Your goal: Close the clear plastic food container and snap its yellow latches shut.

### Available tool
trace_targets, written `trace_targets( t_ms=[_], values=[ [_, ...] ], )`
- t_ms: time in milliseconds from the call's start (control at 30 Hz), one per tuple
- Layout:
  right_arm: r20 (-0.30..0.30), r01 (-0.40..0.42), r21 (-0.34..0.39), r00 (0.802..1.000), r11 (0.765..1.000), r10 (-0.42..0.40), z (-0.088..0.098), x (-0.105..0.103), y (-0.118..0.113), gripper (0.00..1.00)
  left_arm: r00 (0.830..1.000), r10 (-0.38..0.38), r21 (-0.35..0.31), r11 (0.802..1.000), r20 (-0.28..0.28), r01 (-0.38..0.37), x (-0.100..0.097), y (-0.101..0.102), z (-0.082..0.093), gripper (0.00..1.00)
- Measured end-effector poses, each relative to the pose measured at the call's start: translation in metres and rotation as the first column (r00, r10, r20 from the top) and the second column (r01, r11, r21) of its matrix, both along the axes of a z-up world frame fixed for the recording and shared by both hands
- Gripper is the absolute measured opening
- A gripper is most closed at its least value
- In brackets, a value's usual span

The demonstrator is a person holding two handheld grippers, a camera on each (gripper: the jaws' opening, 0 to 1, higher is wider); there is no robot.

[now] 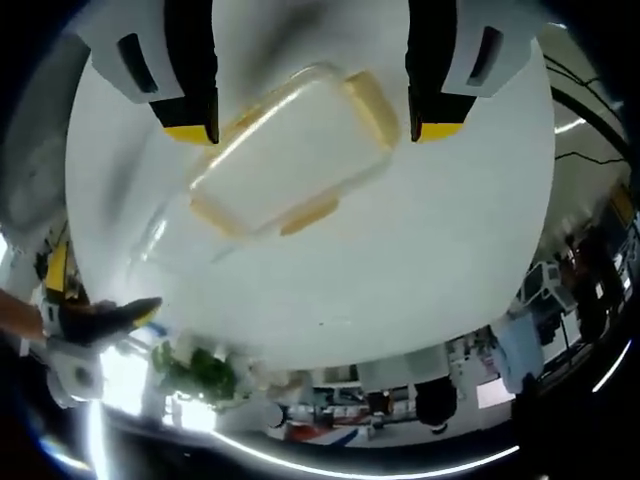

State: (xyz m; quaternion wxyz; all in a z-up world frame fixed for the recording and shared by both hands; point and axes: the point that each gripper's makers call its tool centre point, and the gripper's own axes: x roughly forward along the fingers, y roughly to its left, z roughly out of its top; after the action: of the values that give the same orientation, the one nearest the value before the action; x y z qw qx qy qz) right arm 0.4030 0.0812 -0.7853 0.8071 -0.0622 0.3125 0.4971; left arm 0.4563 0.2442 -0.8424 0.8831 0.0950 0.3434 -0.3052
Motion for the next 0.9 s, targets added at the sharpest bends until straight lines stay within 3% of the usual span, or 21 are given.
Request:
trace_targets(
  t_ms=[500, 633, 867, 900],
  values=[
    [-0.002, -0.065, -0.039, 0.998, 0.997, 0.065, -0.014, 0.021, 0.019, 0.77, 0.997, -0.080, 0.041, 0.996, -0.013, 0.080, 0.005, 0.009, -0.004, 0.76],
    [-0.012, -0.089, -0.051, 0.996, 0.995, 0.089, -0.019, 0.023, 0.023, 0.77, 0.982, -0.185, 0.068, 0.980, -0.028, 0.186, -0.002, 0.006, -0.004, 0.76],
    [-0.046, -0.134, -0.054, 0.990, 0.989, 0.132, -0.028, 0.023, 0.033, 0.77, 0.970, -0.238, 0.121, 0.962, -0.053, 0.243, 0.002, 0.004, -0.013, 0.76],
    [-0.045, -0.147, -0.064, 0.988, 0.987, 0.145, -0.029, 0.023, 0.033, 0.77, 0.955, -0.286, 0.126, 0.947, -0.078, 0.294, -0.003, 0.001, -0.016, 0.76]
  ],
)
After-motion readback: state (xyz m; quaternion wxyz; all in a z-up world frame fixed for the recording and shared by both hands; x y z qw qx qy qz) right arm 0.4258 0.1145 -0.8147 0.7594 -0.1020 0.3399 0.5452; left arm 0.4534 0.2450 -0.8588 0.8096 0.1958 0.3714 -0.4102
